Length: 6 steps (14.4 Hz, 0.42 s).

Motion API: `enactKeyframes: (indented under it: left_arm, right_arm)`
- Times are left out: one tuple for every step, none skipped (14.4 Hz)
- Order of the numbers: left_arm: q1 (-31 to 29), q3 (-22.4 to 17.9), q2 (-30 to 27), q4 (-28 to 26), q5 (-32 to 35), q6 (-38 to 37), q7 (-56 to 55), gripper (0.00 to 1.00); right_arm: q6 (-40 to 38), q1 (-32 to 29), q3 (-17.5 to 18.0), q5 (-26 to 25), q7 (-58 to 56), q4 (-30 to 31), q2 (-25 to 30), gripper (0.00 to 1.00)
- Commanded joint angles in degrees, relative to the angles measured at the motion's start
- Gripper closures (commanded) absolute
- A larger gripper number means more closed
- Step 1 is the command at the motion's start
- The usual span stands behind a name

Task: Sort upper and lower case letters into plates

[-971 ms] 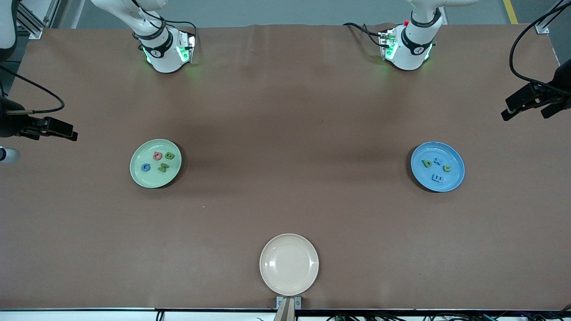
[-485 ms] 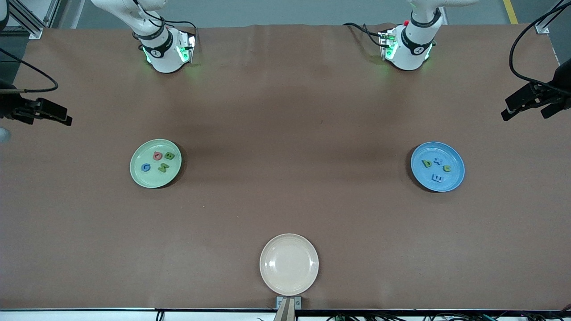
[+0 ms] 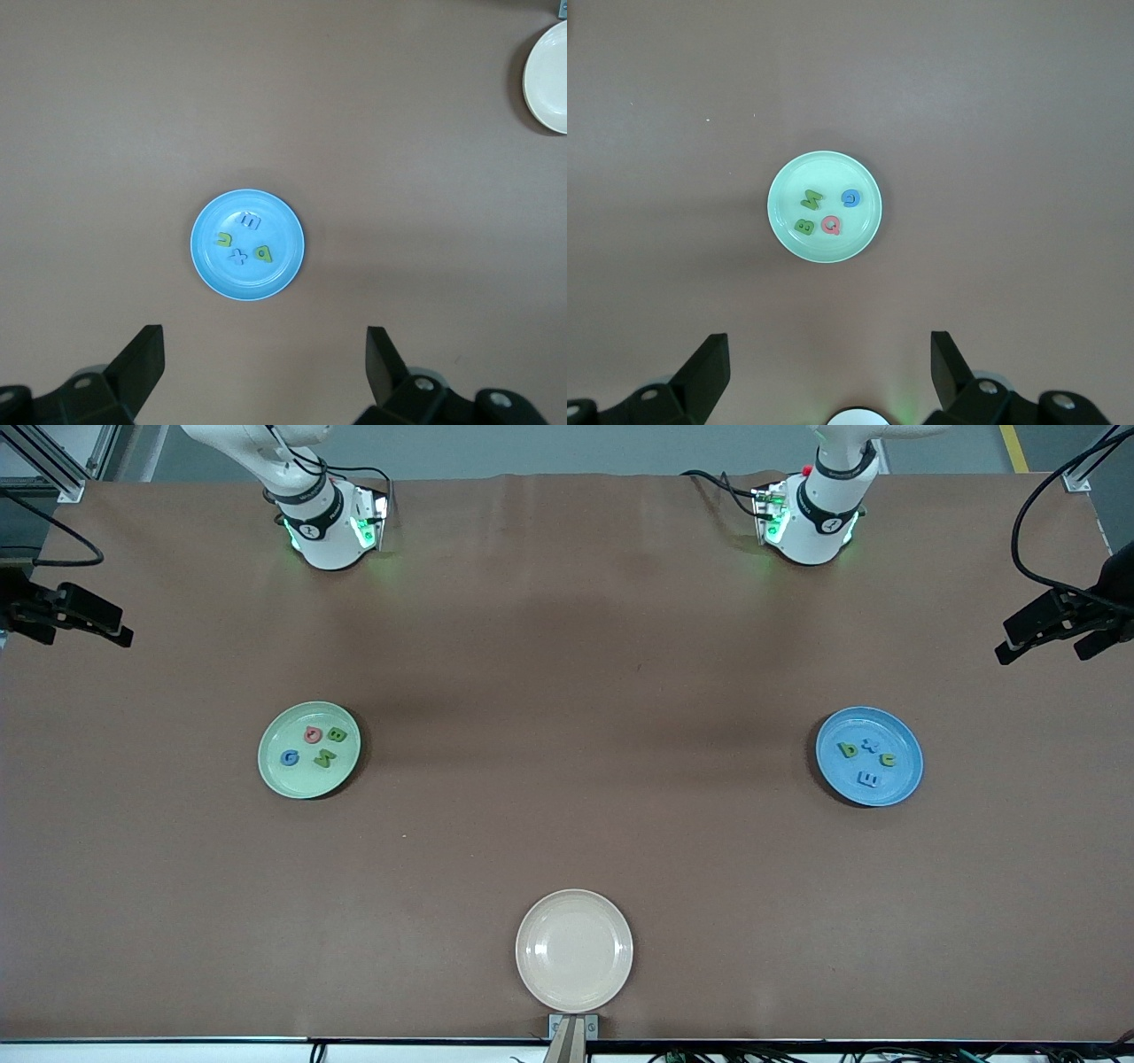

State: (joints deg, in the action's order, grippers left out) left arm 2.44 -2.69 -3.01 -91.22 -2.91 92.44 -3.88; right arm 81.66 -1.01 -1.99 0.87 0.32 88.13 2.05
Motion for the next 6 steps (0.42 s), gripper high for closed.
enactKeyframes:
  left_arm:
    - [-0.2,0.1,-0.8,0.3,-0.9,-1.0,0.2,0.00]
    - [-0.2,0.1,-0.8,0.3,-0.9,-1.0,0.3,0.00]
    - [-0.2,0.1,-0.8,0.3,-0.9,-1.0,0.2,0.00]
    - [-0.2,0.1,-0.8,0.3,-0.9,-1.0,0.3,0.00]
    - [-0.2,0.1,-0.8,0.3,-1.0,-1.0,0.3,0.00]
    - [-0.2,0.1,-0.8,0.3,-0.9,-1.0,0.3,0.00]
  right_arm:
    - [0.2,-0.3,0.2,-0.3,-0.1,2.2,2.5,0.00]
    - [0.1,-0.3,0.2,-0.3,-0.1,2.1,2.5,0.00]
    - [-0.2,-0.3,0.2,-0.3,-0.1,2.0,2.8,0.00]
    - [-0.2,-0.3,0.2,-0.3,-0.1,2.0,3.0,0.00]
    - [-0.2,-0.3,0.2,-0.3,-0.2,1.6,2.9,0.00]
    - [-0.4,-0.1,0.3,-0.4,-0.8,0.6,2.7,0.00]
